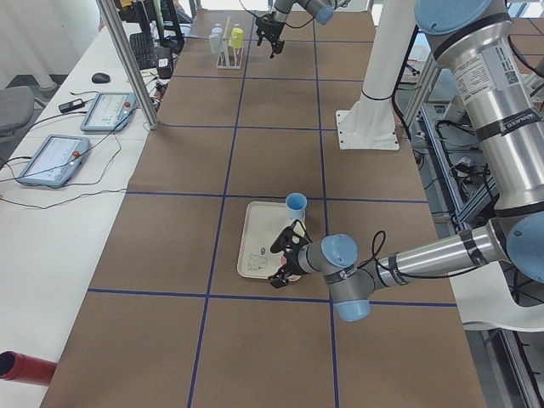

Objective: Transfer IKEA cup to right arm and place on rack

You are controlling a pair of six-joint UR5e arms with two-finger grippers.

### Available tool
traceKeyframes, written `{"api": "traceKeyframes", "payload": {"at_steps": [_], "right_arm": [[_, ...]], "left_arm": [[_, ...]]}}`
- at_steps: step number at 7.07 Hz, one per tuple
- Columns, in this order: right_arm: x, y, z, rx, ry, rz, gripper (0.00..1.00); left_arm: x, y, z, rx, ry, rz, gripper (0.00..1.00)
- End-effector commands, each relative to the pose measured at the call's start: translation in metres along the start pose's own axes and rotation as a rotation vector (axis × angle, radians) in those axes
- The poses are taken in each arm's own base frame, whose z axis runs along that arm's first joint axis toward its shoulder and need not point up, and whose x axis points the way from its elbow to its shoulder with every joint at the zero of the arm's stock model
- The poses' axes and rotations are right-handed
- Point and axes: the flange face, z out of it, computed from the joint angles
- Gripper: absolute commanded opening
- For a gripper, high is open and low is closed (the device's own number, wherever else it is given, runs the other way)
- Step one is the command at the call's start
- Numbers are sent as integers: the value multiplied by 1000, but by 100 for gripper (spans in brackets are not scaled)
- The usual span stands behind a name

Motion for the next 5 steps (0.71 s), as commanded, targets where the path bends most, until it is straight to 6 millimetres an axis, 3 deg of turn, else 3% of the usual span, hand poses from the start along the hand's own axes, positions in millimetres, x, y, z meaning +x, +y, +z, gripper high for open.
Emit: {"api": "traceKeyframes", "payload": {"at_steps": [1, 3, 5], "right_arm": [[0, -1, 0, 2, 1, -3, 99], [0, -1, 0, 1, 1, -6, 99], [0, -1, 0, 2, 1, -6, 99]], "left_arm": [[5, 2, 1, -23, 46, 5, 37], [6, 5, -1, -34, 65, 11, 29], [9, 8, -4, -43, 96, 15, 3]]}}
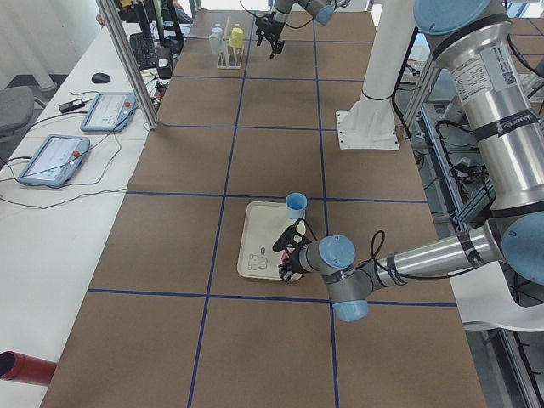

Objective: Transfer IKEA cup to right arm and place on rack

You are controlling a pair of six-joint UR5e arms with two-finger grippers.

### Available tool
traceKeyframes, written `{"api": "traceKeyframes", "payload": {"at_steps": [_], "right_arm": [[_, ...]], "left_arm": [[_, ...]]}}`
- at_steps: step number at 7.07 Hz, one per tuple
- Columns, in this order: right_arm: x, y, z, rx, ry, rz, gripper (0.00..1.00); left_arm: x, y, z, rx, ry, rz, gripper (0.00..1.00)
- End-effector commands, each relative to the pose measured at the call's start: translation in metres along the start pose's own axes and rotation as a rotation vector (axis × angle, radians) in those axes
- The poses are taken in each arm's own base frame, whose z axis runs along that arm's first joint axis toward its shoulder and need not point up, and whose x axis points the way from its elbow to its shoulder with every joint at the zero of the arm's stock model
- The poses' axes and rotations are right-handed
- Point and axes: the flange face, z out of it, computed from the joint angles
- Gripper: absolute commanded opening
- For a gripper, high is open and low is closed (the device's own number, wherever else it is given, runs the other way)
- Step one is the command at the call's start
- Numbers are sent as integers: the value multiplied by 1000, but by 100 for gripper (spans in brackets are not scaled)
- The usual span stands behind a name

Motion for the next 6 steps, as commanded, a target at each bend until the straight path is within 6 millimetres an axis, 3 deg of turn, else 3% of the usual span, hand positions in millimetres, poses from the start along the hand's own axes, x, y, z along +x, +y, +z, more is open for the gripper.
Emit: {"api": "traceKeyframes", "payload": {"at_steps": [1, 3, 4, 6], "right_arm": [[0, 0, 0, 0, 0, 0, 99], [-1, -3, -1, 5, -1, 1, 99], [-1, -3, -2, 8, -2, 2, 99], [-4, -10, -6, 23, -8, 0, 99]], "left_arm": [[4, 1, -3, -9, 37, 5, 0], [9, -4, -9, -18, 95, 4, 0], [-2, -15, -22, 26, 67, -17, 0], [-8, -55, -54, 108, 88, -54, 0]]}}
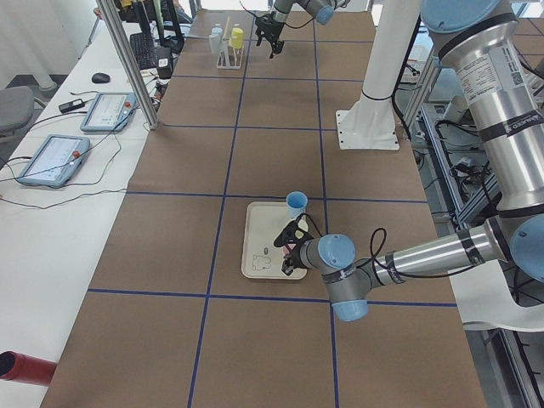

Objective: Transfer IKEA cup to right arm and place on rack

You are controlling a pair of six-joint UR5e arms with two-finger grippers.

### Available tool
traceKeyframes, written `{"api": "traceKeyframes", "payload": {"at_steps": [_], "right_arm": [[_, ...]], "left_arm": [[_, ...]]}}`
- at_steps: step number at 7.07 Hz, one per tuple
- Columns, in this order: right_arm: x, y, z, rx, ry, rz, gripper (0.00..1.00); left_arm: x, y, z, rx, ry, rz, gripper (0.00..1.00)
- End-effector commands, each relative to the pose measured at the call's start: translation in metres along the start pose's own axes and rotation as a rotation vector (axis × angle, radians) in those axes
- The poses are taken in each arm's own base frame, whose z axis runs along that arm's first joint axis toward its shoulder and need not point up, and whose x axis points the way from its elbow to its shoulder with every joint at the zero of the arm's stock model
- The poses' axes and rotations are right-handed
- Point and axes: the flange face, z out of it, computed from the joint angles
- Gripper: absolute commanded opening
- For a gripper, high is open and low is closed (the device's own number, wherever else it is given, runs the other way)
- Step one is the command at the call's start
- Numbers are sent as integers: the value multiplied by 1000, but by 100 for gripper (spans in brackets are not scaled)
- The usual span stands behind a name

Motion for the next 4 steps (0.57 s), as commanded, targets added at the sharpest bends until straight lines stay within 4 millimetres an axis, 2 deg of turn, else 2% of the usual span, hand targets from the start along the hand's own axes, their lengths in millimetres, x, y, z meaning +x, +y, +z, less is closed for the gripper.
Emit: {"api": "traceKeyframes", "payload": {"at_steps": [1, 4], "right_arm": [[-6, -12, -7, 41, -14, -5, 99], [-34, -25, -18, 200, -96, -15, 99]], "left_arm": [[14, -53, -19, 85, 45, -157, 0], [77, -148, -34, 195, 212, -520, 0]]}}
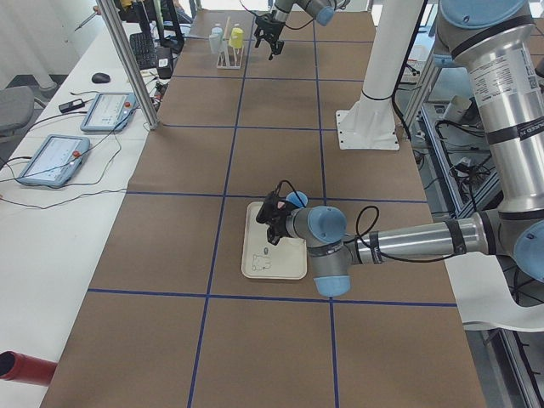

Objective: Transfer IKEA cup to right arm and place on rack

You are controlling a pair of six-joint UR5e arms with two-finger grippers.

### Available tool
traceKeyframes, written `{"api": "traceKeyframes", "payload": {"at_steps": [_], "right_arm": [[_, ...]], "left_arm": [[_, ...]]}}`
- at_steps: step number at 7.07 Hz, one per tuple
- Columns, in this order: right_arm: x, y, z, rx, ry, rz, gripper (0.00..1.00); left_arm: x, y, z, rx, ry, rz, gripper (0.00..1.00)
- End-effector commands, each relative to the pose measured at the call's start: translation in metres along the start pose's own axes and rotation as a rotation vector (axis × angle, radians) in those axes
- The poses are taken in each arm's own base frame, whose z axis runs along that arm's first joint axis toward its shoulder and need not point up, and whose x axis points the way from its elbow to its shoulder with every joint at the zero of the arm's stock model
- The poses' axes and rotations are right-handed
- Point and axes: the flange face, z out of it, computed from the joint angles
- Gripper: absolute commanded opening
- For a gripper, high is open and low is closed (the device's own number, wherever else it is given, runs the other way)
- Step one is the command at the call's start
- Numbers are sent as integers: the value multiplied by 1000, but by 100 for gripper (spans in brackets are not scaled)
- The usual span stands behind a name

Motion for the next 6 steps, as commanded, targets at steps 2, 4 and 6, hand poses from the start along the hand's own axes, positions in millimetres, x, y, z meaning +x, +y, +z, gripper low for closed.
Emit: {"api": "traceKeyframes", "payload": {"at_steps": [2, 4, 6], "right_arm": [[-43, -12, -7, 136, -99, 19, 99], [-84, -29, -10, 236, -190, -17, 99], [-117, -32, 8, 329, -273, -42, 99]], "left_arm": [[103, -68, 16, -13, 227, -338, 0], [188, -97, 34, -98, 394, -498, 0], [256, -95, 88, -152, 523, -565, 0]]}}
